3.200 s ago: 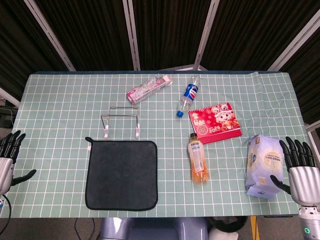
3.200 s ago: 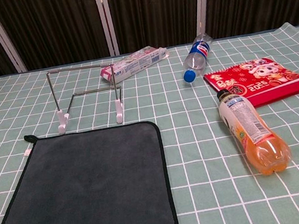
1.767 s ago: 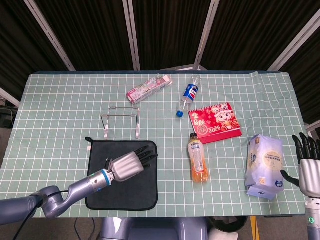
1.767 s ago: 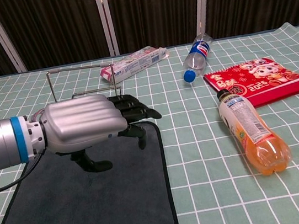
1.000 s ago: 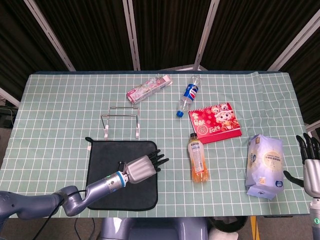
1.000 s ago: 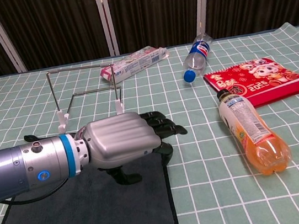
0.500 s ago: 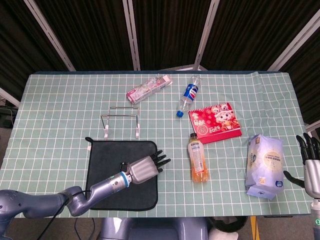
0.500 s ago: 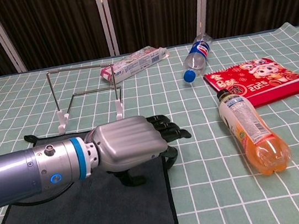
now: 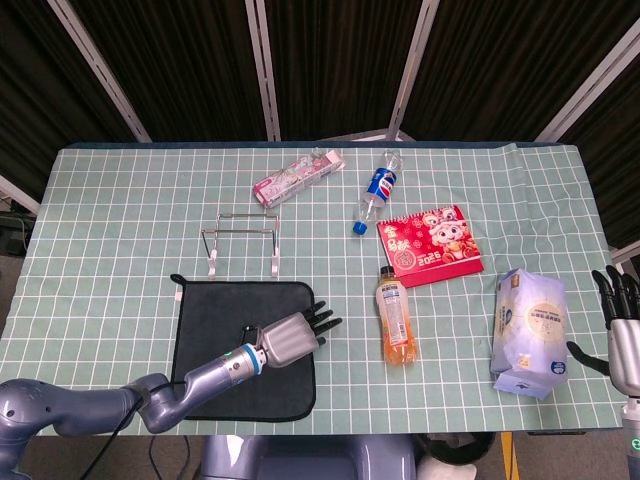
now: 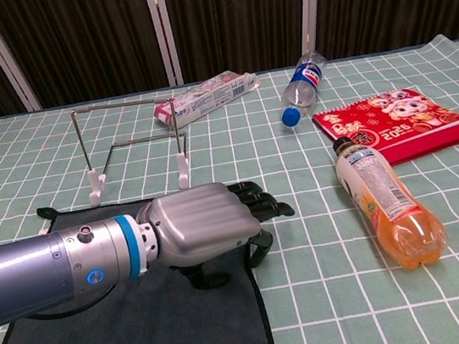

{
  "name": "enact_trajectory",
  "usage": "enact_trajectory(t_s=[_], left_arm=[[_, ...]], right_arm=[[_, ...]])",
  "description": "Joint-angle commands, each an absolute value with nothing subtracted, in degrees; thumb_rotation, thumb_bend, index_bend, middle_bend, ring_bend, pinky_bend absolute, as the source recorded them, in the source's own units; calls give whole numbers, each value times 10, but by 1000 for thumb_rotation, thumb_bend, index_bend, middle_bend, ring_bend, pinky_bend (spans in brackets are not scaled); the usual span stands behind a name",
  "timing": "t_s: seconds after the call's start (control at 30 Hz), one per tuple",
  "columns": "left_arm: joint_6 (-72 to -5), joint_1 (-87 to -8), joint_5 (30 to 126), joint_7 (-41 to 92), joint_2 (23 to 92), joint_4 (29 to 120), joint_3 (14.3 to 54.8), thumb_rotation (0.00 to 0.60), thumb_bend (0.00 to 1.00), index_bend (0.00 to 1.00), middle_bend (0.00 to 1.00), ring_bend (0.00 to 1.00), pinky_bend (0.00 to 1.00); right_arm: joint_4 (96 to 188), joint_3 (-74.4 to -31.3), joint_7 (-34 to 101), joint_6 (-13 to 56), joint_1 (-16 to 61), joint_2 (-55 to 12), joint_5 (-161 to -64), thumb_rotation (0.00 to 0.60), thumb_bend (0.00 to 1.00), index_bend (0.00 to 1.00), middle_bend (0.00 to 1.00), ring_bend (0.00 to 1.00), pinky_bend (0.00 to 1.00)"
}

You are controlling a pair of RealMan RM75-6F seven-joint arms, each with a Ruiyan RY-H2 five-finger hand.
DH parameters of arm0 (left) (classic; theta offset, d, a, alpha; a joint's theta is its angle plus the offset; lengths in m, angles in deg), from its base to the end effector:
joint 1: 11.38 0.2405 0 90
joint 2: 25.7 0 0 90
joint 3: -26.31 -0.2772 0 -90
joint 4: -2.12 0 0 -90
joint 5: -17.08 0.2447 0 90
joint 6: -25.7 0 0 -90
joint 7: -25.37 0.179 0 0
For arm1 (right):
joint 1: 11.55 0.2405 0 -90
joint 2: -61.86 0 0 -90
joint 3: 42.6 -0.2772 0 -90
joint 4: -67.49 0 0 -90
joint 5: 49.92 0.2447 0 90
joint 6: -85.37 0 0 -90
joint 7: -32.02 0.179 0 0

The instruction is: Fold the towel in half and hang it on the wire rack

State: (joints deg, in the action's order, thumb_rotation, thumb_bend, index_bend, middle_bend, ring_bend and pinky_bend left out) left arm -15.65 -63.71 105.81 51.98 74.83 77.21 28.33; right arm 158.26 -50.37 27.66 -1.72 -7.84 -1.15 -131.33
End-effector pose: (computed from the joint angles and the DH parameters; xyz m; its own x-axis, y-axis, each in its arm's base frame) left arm -0.0826 0.3214 -0.1836 0.8146 0.0320 0.5792 0.3008 -0.8771 -0.3745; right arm -0.3569 -0.2331 0.1738 0.4944 0.1061 0.8627 -0.8687 0.0962 0.4860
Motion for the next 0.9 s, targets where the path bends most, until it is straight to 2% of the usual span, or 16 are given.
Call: enact_trajectory(t_s=[0.03,0.3,0.6,0.9], left_arm=[[-159,-637,1057,518,749,770,281,600,371,526,0,0,0],[-165,-639,1055,516,748,767,276,600,383,553,0,0,0],[-178,-635,1055,510,740,775,266,600,591,601,0,0,0],[-214,-619,1075,491,707,797,247,600,606,665,0,0,0]], right_arm=[[1583,-504,277,-18,-79,-11,-1314,600,0,0,0,0,0],[1584,-504,278,-19,-79,-10,-1313,600,0,0,0,0,0],[1586,-501,279,-21,-80,-9,-1318,600,0,0,0,0,0],[1590,-498,277,-25,-82,-8,-1324,600,0,0,0,0,0]])
